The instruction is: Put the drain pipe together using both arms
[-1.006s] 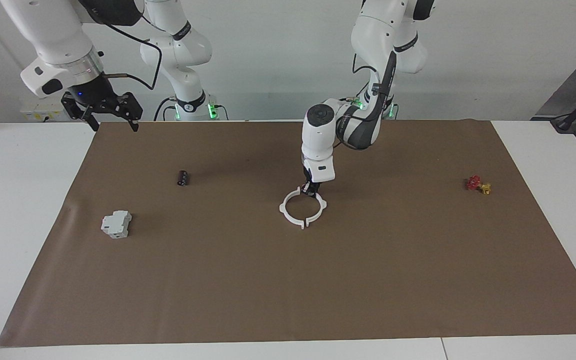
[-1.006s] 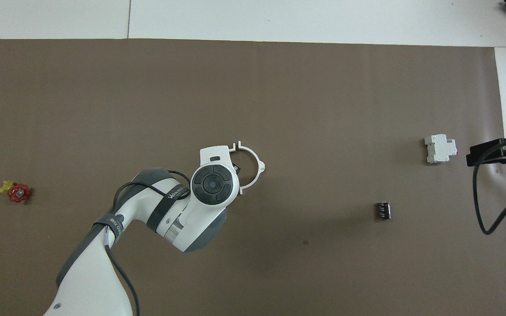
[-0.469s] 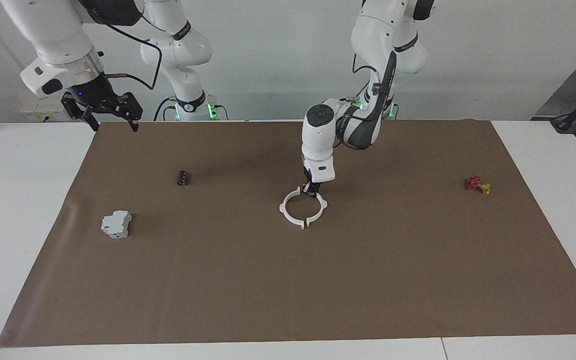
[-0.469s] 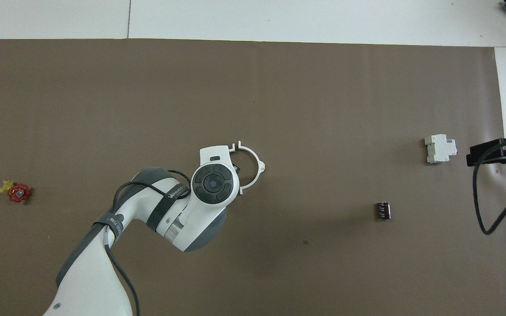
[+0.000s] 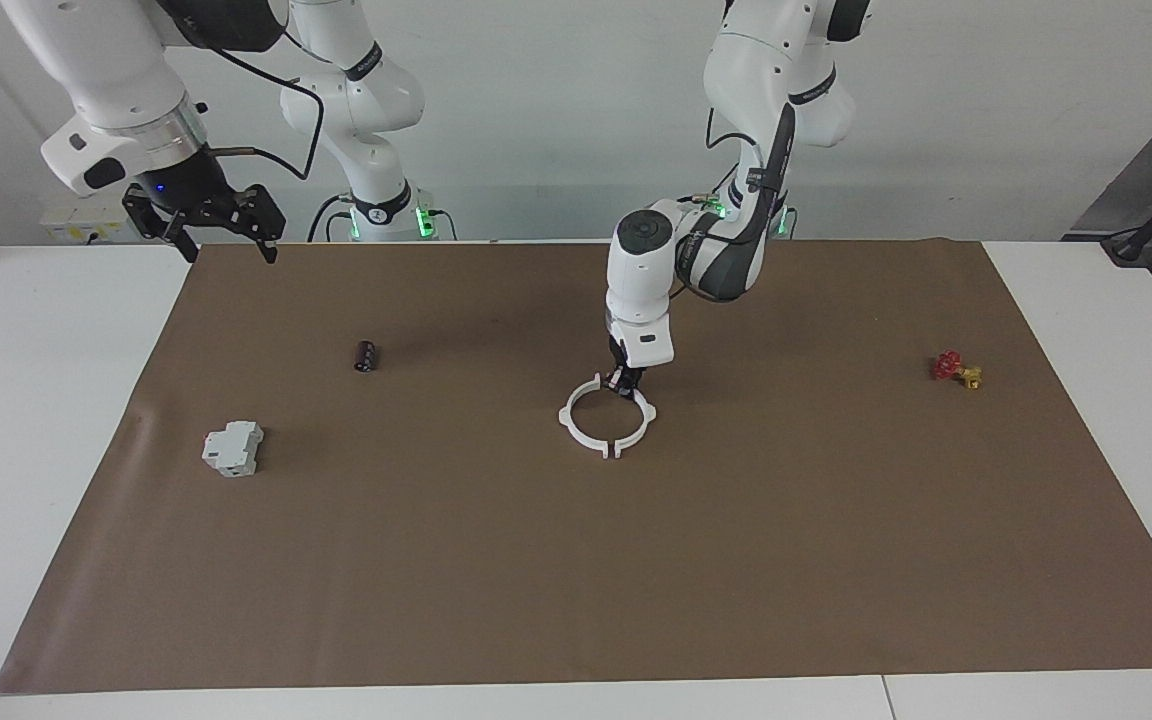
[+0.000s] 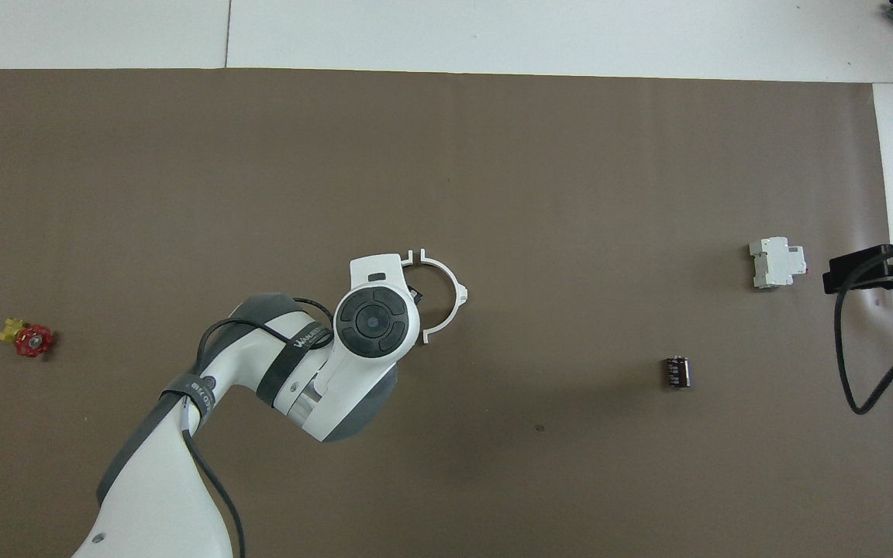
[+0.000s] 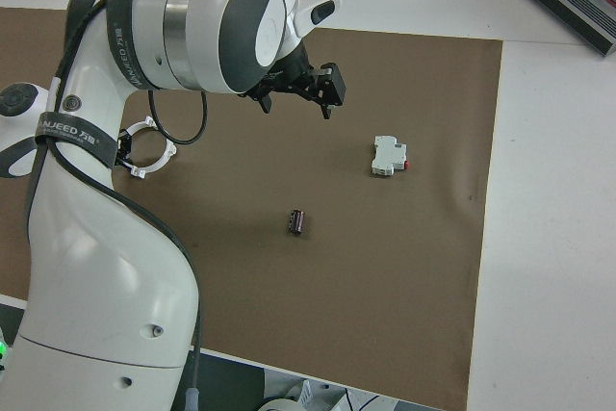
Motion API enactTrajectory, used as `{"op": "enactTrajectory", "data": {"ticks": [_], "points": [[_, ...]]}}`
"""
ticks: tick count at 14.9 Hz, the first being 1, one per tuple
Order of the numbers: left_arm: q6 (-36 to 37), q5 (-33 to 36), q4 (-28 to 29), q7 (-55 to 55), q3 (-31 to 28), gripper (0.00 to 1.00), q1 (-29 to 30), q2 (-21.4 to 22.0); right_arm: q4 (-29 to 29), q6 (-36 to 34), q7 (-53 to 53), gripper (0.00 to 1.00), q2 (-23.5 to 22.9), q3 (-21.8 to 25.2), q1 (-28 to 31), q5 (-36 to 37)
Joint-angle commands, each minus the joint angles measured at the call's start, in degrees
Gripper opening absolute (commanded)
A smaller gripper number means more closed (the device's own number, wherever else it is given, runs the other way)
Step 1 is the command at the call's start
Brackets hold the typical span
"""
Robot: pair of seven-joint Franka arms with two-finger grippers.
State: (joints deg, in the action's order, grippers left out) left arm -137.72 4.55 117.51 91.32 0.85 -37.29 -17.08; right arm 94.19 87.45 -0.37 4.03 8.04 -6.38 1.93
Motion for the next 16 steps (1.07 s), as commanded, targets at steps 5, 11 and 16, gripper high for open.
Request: {"op": "enactTrajectory", "data": {"ticks": [5, 11, 16], "points": [[0.3, 0.4, -2.9, 0.3, -0.2, 0.00, -0.3, -2.2, 0.0, -1.2, -0.7, 1.00, 0.6, -0.2, 0.6, -1.3], [0.5, 0.5, -2.5, 0.3, -0.2, 0.00, -0.8, -2.2, 0.0, -1.2, -0.7, 1.00, 0.6, -0.2, 0.6, -1.3], [0.5, 0.5, -2.3, 0.3, -0.2, 0.00, -0.9, -2.3, 0.0, -1.2, -0.7, 1.00, 0.6, -0.2, 0.6, -1.3]]}}
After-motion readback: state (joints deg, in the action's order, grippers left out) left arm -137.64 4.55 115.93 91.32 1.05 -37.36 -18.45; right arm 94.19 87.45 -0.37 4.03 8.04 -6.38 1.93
